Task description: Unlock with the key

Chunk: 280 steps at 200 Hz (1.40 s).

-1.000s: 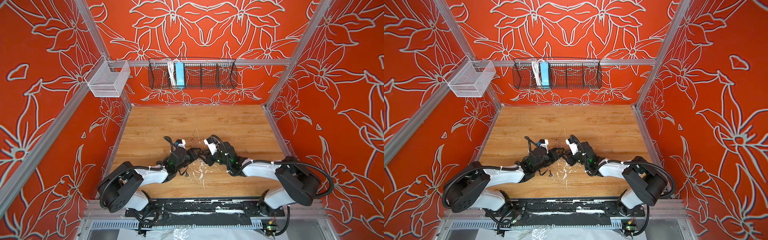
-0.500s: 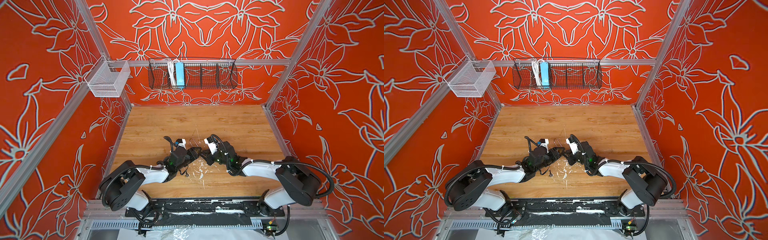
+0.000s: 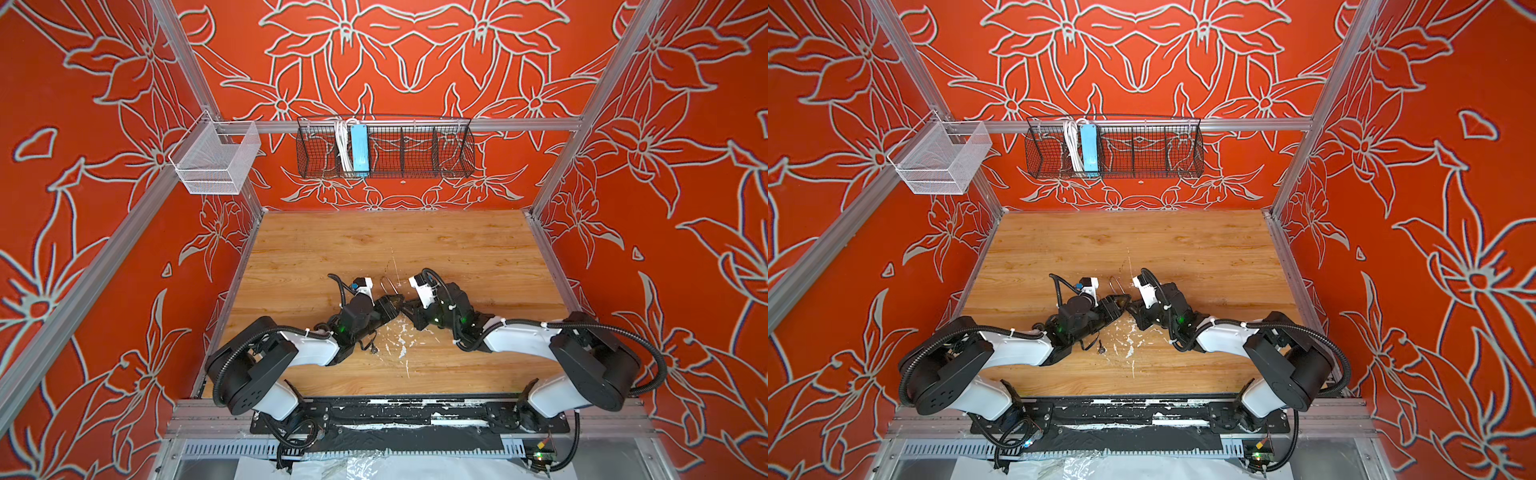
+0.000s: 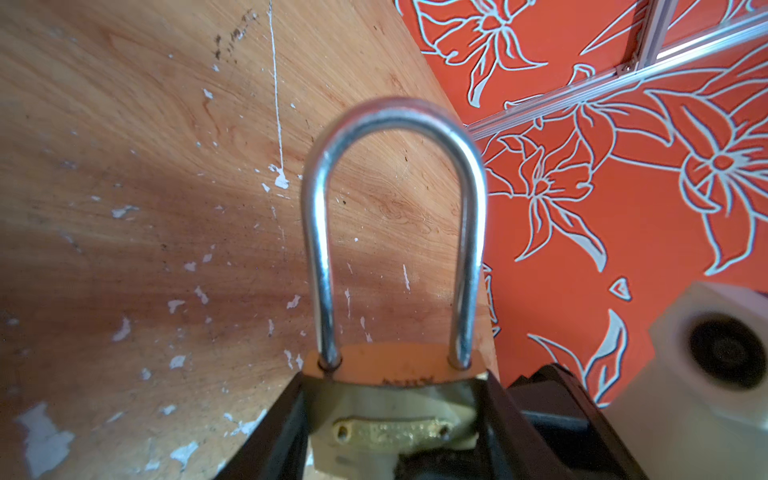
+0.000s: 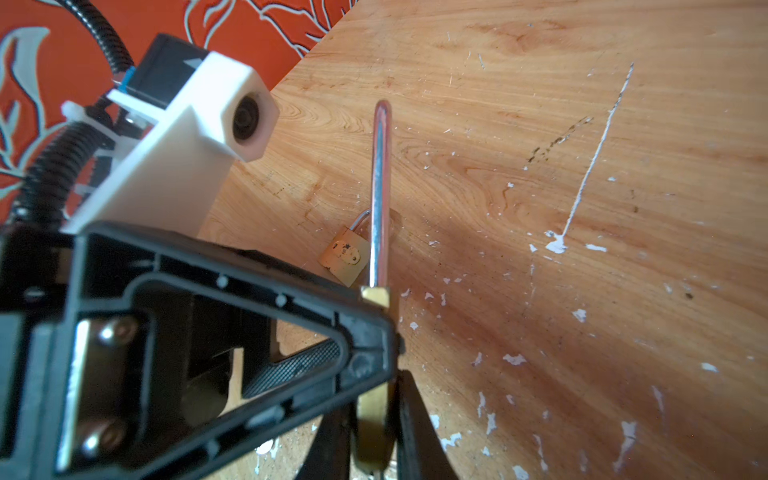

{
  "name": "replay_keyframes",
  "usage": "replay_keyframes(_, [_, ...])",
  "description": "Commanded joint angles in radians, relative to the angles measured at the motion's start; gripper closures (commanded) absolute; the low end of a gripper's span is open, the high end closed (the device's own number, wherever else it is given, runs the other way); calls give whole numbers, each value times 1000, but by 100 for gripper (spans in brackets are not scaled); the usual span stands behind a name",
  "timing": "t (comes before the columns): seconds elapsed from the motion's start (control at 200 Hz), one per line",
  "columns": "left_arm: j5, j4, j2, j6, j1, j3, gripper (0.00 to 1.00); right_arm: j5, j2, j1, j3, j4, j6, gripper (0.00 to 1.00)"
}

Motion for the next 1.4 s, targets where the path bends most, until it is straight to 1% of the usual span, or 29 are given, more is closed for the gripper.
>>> replay_keyframes(0.0, [-12,56,-42,32,10,-1,25,-18,13,-27,-11,76,50,100])
replay_keyframes(0.075, [-24,40,-53,33,18,-5,17,-30,13,-44,-23,97,72,100])
replay_keyframes(0.13, [-30,38,-63,36,25,-10,14,-47,13,-60,-34,124,87,100])
replay_keyframes(0.255, [-38,30,-82,42,36,-18,10,-68,11,-83,-50,155,108,100])
replay_keyframes(0.36, [-74,-7,-112,69,53,-31,6,-98,4,-113,-75,200,132,100])
replay_keyframes(0.405, [-74,13,-124,97,65,-47,5,-126,-1,-132,-93,252,153,100])
replay_keyframes(0.445, [-59,63,-129,132,76,-66,5,-148,-7,-145,-108,293,169,100])
replay_keyframes(0.51, [10,174,-128,205,89,-102,6,-176,-23,-162,-134,351,188,100])
replay_keyframes(0.586, [121,324,-96,301,94,-130,8,-210,-41,-174,-169,443,209,100])
replay_keyframes(0.631, [195,408,-64,332,98,-137,8,-230,-48,-179,-188,499,225,100])
replay_keyframes(0.676, [256,489,-26,329,106,-139,10,-245,-54,-182,-203,542,240,100])
replay_keyframes(0.731, [321,581,25,296,123,-138,11,-255,-63,-187,-221,586,252,100])
replay_keyframes(0.816, [481,583,69,277,148,-82,14,-288,-65,-199,-250,689,283,100])
replay_keyframes(0.871, [536,584,86,278,148,-56,18,-308,-65,-205,-264,750,309,100])
replay_keyframes(0.916, [536,583,86,278,148,-54,18,-317,-64,-207,-273,782,320,100])
replay_keyframes(1.031, [494,583,58,305,148,-82,18,-324,-72,-216,-294,838,345,100])
replay_keyframes(1.166, [545,584,76,283,147,-52,19,-342,-86,-218,-296,839,353,100])
replay_keyframes(1.286, [505,584,89,289,148,-64,20,-342,-95,-218,-300,839,351,100])
replay_keyframes(1.396, [513,583,92,285,148,-56,20,-352,-93,-217,-296,839,355,100])
